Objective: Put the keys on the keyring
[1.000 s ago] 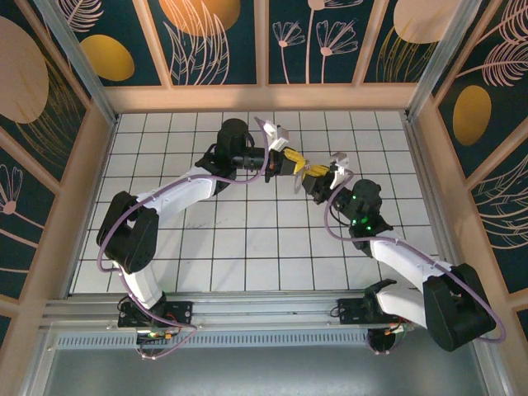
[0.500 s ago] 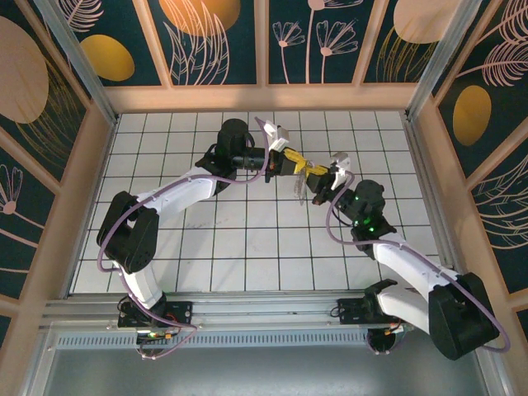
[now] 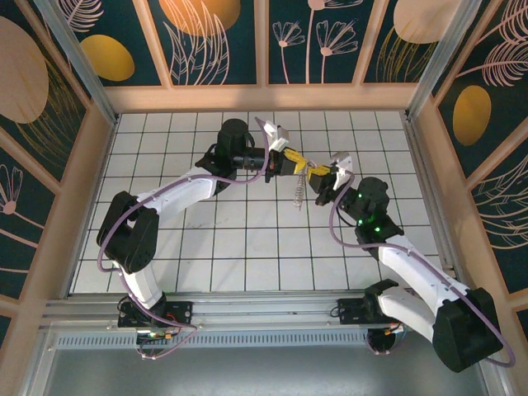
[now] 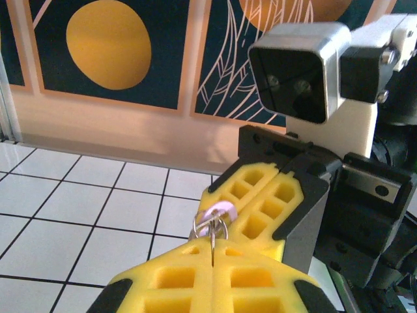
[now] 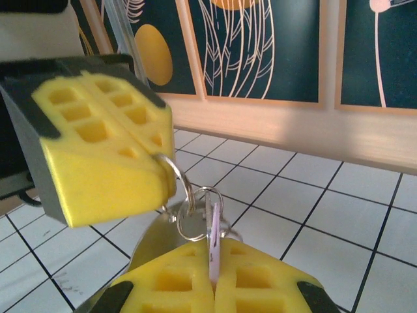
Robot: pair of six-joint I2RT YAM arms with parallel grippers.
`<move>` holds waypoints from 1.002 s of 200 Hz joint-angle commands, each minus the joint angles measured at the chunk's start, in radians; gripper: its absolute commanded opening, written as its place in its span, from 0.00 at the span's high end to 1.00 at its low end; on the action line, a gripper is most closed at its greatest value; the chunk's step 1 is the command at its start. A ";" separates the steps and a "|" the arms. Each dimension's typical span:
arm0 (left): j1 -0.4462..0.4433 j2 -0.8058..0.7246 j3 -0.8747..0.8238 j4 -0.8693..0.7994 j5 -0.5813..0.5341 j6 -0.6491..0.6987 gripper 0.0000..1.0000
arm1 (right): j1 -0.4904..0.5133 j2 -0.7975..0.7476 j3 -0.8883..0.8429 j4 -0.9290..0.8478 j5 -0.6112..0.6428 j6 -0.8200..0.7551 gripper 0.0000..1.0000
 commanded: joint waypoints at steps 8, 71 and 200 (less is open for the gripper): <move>-0.001 0.003 0.016 0.030 0.012 0.001 1.00 | -0.006 0.001 0.066 -0.020 -0.011 -0.026 1.00; -0.002 0.005 0.016 0.028 0.013 0.002 1.00 | -0.005 0.052 0.106 -0.021 -0.041 -0.020 1.00; -0.002 0.007 0.019 0.030 0.010 -0.005 1.00 | -0.067 -0.002 0.097 -0.047 -0.081 0.017 1.00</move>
